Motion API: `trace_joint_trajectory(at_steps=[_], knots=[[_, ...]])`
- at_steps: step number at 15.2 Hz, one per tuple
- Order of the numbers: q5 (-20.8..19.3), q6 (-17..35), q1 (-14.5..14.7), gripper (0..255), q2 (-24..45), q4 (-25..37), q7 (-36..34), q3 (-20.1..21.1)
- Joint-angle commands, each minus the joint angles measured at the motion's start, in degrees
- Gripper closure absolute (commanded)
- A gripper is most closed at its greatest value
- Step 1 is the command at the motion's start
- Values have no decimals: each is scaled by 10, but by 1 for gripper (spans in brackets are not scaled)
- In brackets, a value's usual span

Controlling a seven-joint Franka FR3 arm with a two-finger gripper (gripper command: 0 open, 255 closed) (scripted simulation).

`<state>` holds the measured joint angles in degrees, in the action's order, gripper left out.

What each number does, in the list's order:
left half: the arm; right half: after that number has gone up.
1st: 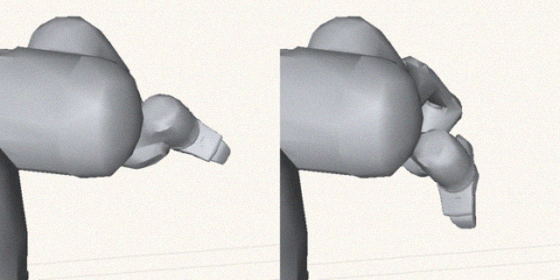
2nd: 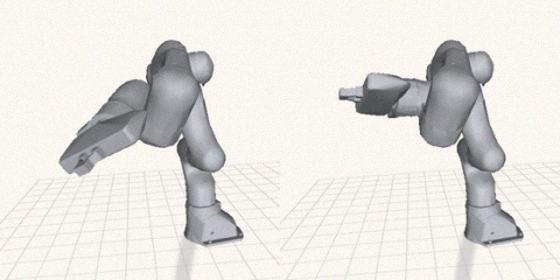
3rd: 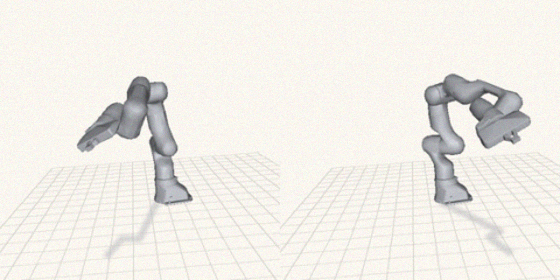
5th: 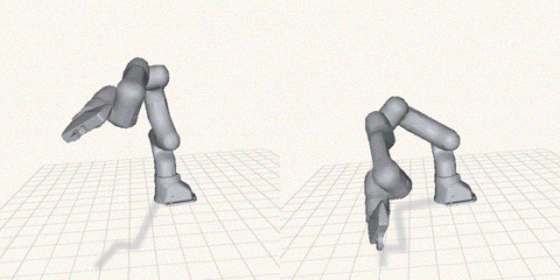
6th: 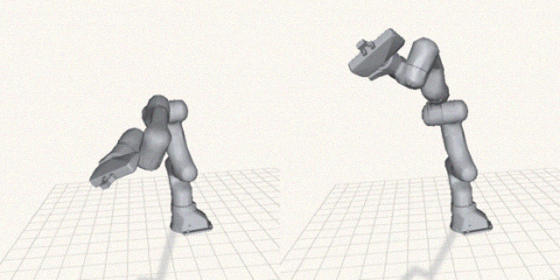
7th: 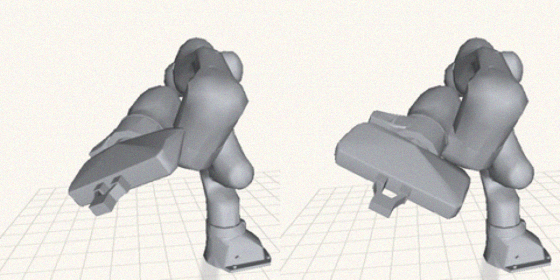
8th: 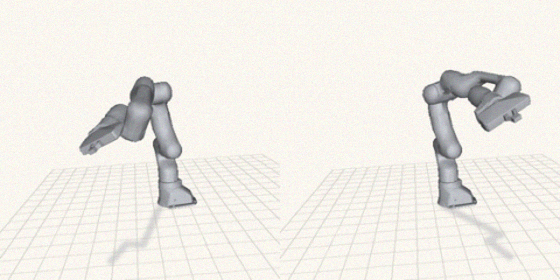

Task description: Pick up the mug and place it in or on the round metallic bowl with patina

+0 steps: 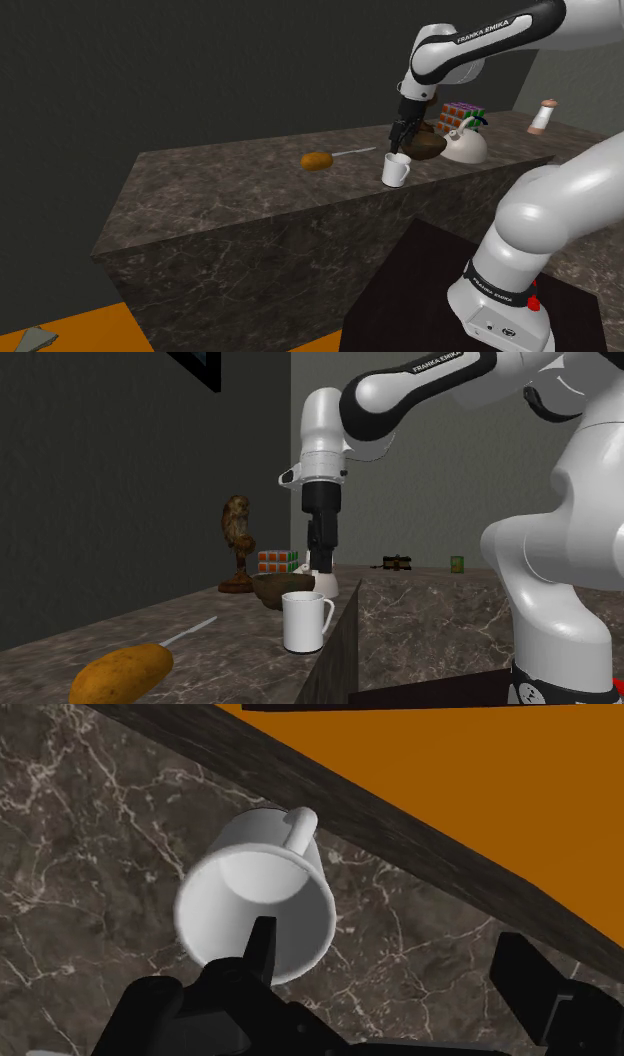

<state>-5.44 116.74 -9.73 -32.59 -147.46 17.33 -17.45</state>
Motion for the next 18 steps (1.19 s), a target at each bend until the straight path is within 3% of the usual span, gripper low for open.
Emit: trace_joint_trajectory(at_steps=[1,7,15,18], knots=[[-5,28,-7,0,28,7,29,-26],[12,110,-10,0,130,40,119,-104],[33,180,1,0,177,14,138,-118],[33,180,1,0,177,14,138,-118]])
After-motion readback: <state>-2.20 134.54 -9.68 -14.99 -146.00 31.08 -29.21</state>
